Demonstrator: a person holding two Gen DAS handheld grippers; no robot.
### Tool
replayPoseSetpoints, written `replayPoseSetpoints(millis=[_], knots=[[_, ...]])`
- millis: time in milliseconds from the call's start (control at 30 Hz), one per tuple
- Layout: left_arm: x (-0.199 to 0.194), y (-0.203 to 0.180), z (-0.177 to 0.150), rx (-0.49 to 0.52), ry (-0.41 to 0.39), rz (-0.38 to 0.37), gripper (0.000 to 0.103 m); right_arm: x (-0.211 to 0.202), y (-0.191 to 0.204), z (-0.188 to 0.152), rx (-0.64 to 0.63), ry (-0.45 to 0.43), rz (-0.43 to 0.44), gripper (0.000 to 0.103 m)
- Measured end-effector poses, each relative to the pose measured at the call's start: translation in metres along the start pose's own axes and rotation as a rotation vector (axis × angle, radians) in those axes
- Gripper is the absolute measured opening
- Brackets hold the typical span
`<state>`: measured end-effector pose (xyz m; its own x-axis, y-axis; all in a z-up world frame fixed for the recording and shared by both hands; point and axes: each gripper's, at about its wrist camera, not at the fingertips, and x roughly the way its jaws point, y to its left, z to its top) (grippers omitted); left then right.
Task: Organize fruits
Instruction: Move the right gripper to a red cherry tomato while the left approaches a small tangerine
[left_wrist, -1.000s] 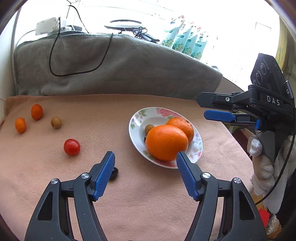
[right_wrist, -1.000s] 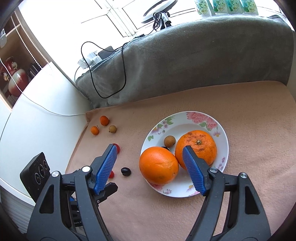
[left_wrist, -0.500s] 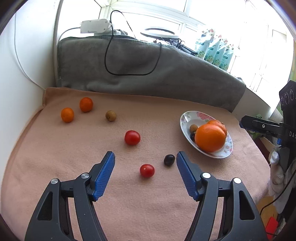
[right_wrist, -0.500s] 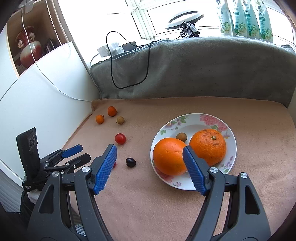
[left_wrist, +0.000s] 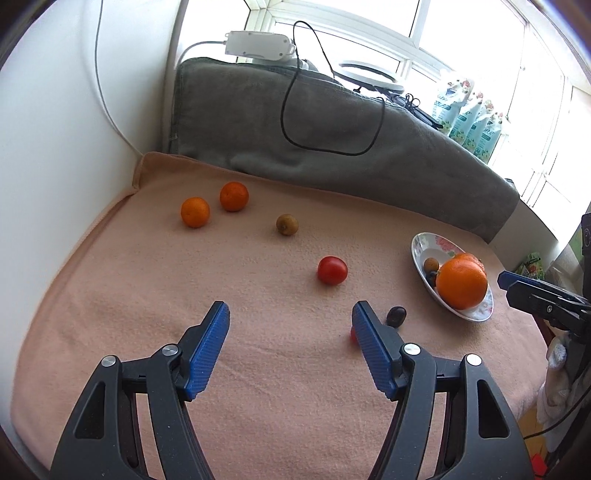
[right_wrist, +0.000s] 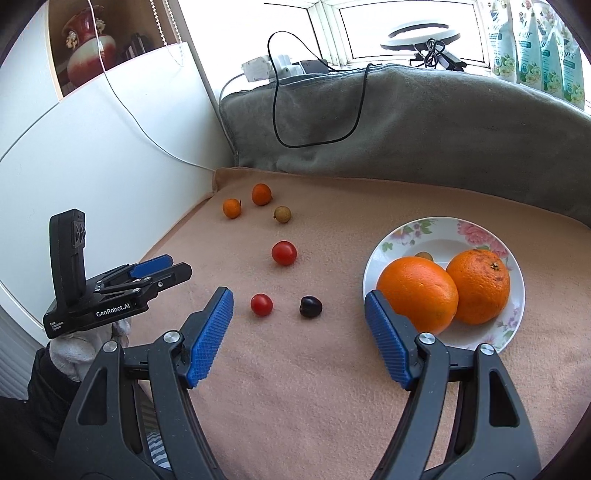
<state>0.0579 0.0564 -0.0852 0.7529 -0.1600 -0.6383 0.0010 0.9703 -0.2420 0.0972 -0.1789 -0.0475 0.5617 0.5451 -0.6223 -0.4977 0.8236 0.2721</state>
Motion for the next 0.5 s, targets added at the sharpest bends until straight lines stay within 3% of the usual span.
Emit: replayPoseSetpoints(millis=[400,500], knots=[[0.007,0.033,0.007,-0.034,-0.007,0.034,0.069,0.030,0.017,0.006,-0.008,0.037,0.013,0.076],[0.009,0.041,0.009,-0.039,-0.008,0.038,0.069,0.038,0.019,0.004,-0.005,0.054,0.023,0.068]])
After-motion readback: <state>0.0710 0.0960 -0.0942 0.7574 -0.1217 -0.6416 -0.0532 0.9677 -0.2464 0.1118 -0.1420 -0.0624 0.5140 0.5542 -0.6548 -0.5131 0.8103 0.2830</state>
